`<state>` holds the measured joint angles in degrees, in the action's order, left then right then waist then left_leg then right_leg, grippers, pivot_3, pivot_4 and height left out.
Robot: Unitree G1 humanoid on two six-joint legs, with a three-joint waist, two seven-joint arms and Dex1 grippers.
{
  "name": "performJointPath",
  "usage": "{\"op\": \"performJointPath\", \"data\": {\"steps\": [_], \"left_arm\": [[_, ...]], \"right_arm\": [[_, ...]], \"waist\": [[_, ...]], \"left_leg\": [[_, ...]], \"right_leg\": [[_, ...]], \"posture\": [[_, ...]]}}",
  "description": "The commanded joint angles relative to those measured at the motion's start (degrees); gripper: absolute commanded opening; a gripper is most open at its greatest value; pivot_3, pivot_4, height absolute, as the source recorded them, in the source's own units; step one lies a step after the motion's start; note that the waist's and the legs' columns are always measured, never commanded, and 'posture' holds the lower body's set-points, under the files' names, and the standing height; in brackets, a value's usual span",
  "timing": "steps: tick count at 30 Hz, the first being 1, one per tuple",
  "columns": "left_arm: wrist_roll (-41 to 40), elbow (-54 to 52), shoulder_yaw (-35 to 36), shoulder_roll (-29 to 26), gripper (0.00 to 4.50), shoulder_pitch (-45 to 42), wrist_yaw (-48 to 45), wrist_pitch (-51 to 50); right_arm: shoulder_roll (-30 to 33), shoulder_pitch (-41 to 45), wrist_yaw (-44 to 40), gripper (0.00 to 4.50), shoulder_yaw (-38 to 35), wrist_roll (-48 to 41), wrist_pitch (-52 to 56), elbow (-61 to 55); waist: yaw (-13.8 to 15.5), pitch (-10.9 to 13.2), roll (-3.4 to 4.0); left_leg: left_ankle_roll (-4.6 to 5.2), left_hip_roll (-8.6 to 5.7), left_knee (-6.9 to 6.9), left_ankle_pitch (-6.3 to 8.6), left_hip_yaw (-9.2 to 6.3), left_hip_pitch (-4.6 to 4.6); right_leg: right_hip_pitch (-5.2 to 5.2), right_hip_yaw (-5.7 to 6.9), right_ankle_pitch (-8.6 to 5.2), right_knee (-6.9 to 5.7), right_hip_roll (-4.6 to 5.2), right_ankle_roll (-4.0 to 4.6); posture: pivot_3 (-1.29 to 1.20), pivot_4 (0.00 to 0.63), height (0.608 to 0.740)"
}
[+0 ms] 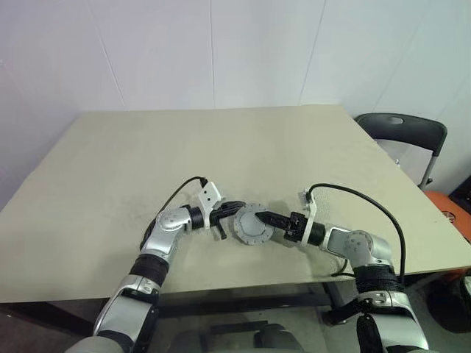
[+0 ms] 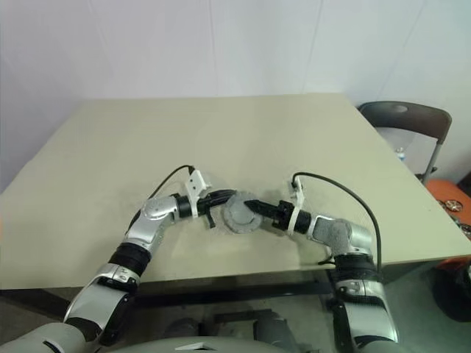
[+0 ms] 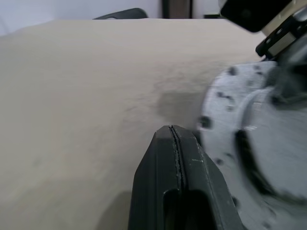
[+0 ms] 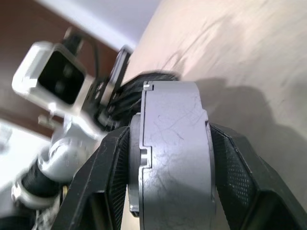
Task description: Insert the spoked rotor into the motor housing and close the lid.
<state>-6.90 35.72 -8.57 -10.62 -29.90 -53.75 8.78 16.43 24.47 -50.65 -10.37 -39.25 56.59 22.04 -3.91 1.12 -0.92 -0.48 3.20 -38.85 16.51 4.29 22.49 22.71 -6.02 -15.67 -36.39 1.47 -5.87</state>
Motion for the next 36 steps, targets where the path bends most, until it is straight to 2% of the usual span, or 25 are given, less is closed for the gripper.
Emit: {"op": "performJointPath", "data": {"steps": [1,3,9,14,20,25,28,32,36], "left_arm": [[-0.4,-1.7,-0.6,0.8,0.0,-0.1,-0.7,0.0],[-0.4,-1.6,-0.4,0.8,0.0,-0.2,-0.7,0.1],[-0.3,-1.5,-0.2,0.8,0.0,-0.3,-0.6,0.1],[-0.2,-1.5,0.0,0.9,0.0,-0.2,-0.3,0.1],[-0.2,-1.5,0.2,0.9,0.0,-0.2,0.2,0.3],[-4.1,-3.6,2.2,1.2,0.0,0.1,-1.6,-2.5],[-5.7,-5.2,3.5,1.1,0.0,0.6,-1.2,-3.3],[-9.6,-7.8,6.4,1.4,0.84,1.4,-0.5,-5.0],[-11.1,-8.5,8.1,1.7,2.27,2.1,0.6,-6.1]], "right_arm": [[-0.4,3.1,2.1,2.28,-3.8,-2.4,-0.8,-0.3],[-0.2,3.1,2.4,2.1,-3.8,-2.3,-0.6,-0.3],[-0.2,3.6,2.6,2.1,-4.6,-3.5,0.0,-0.6],[-2.9,7.8,10.9,2.1,-11.7,-4.8,-3.6,7.2],[-5.1,9.9,14.6,2.1,-15.4,-5.6,-5.3,9.5],[-7.7,13.7,22.8,2.1,-23.0,-8.8,-9.0,14.6],[-8.8,14.6,24.6,2.1,-24.4,-9.9,-9.2,14.6],[-10.6,16.0,26.6,2.1,-26.5,-12.8,-9.1,13.5],[-12.3,17.6,28.6,2.1,-28.4,-16.0,-9.4,12.6]], "waist": [[0.0,0.0,0.0],[-0.1,0.0,0.01],[-0.1,0.0,0.03],[-0.1,0.1,0.12],[-0.2,0.1,0.16],[-0.2,0.2,0.18],[-0.2,0.2,0.22],[-0.3,0.2,0.24],[-0.3,0.2,0.27]], "left_leg": [[0.0,-0.05,0.0,0.0,0.0,0.02],[0.0,-0.07,0.01,0.0,0.0,0.06],[0.01,-0.08,0.02,0.0,-0.02,0.06],[0.01,-0.08,0.01,0.0,-0.01,0.05],[0.01,-0.15,0.17,0.0,-0.04,0.09],[0.01,-0.16,0.6,-0.02,-0.04,0.01],[0.01,-0.16,0.71,-0.02,-0.04,0.03],[0.02,-0.16,0.83,-0.01,-0.04,0.09],[0.02,-0.16,0.84,-0.02,-0.03,0.1]], "right_leg": [[0.0,0.0,0.0,0.03,0.04,0.0],[0.0,0.0,0.01,0.08,0.06,-0.01],[0.01,0.0,0.07,0.07,0.05,-0.15],[0.01,-0.01,0.08,0.07,0.06,-0.17],[0.06,-0.07,0.0,0.08,0.06,-0.35],[0.2,-0.07,0.01,0.08,0.03,-0.49],[0.27,-0.07,-0.03,0.09,0.04,-0.56],[0.37,-0.07,-0.03,0.1,0.04,-0.61],[0.38,-0.07,-0.03,0.08,0.04,-0.61]], "posture": [[0.0,0.0,0.74],[0.0,0.0,0.74],[0.0,0.0,0.74],[0.0,0.0,0.74],[0.0,0.0,0.74],[0.0,0.0,0.74],[0.0,0.0,0.74],[0.0,0.0,0.74],[0.0,0.0,0.74]]}}
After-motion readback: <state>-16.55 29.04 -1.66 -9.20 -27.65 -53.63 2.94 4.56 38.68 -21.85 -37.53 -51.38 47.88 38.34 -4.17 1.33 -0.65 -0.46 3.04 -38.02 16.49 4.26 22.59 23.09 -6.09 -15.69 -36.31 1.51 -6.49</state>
